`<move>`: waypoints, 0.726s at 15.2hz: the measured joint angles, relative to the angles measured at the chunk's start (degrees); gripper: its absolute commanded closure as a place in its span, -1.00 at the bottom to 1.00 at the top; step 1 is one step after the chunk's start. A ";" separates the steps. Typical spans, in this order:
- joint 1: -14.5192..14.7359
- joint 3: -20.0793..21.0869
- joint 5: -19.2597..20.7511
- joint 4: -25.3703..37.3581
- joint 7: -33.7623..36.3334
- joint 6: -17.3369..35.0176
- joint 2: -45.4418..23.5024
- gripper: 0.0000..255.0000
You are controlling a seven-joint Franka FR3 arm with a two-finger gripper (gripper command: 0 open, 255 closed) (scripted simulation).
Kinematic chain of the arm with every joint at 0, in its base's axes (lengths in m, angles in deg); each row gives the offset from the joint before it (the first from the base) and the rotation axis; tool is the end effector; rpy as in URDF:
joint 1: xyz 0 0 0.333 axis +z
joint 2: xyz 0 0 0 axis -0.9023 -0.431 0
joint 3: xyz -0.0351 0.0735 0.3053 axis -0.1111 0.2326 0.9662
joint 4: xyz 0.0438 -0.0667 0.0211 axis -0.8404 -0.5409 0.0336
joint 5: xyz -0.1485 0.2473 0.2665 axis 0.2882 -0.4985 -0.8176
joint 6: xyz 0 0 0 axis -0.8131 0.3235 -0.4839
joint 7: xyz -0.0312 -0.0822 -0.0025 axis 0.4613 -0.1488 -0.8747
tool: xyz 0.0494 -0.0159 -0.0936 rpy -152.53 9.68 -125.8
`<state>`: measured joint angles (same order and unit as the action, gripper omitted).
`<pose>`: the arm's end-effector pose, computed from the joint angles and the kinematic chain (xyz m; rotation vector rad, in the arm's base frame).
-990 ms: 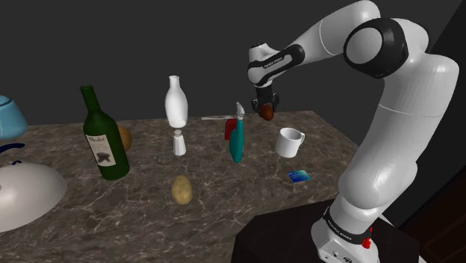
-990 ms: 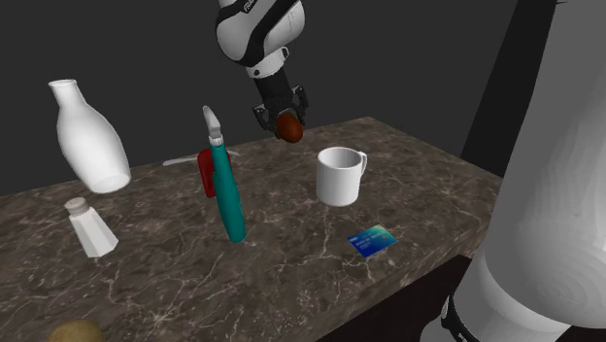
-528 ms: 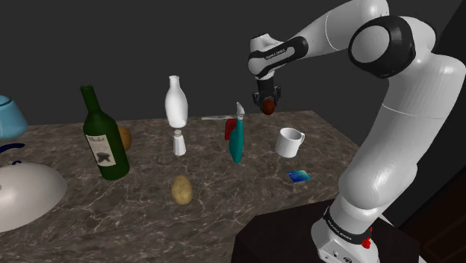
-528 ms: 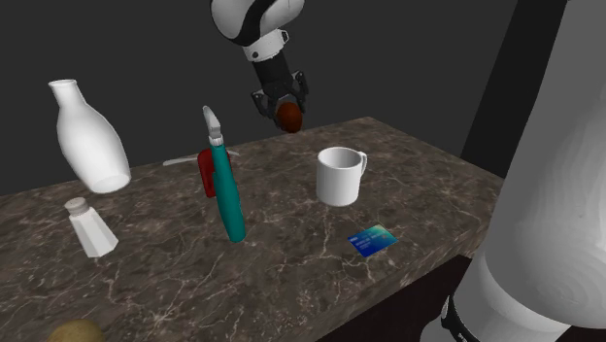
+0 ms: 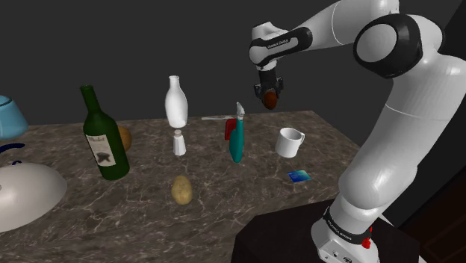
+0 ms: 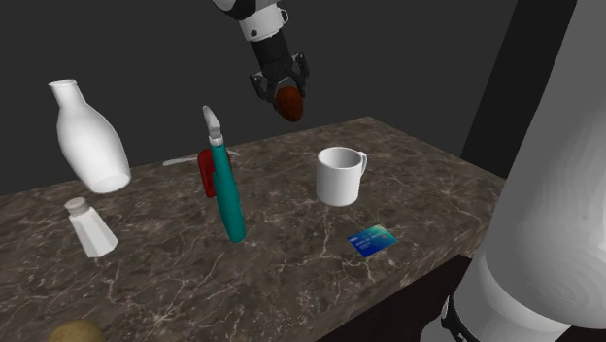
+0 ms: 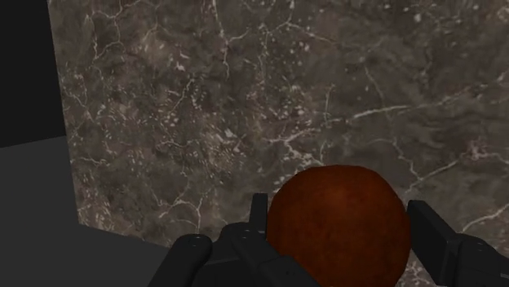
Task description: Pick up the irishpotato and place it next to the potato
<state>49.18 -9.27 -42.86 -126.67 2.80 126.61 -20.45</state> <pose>0.5406 -0.1918 0.4585 2.7304 -0.7664 -0.1888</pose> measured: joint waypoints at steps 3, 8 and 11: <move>0.39 0.33 -0.18 1.18 0.21 -1.60 0.28 1.00; 3.58 3.13 -0.98 0.17 5.56 -3.61 1.67 1.00; 5.76 5.11 -1.64 0.08 9.37 -4.85 1.88 1.00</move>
<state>54.94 -4.16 -44.50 -126.59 12.17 121.77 -18.58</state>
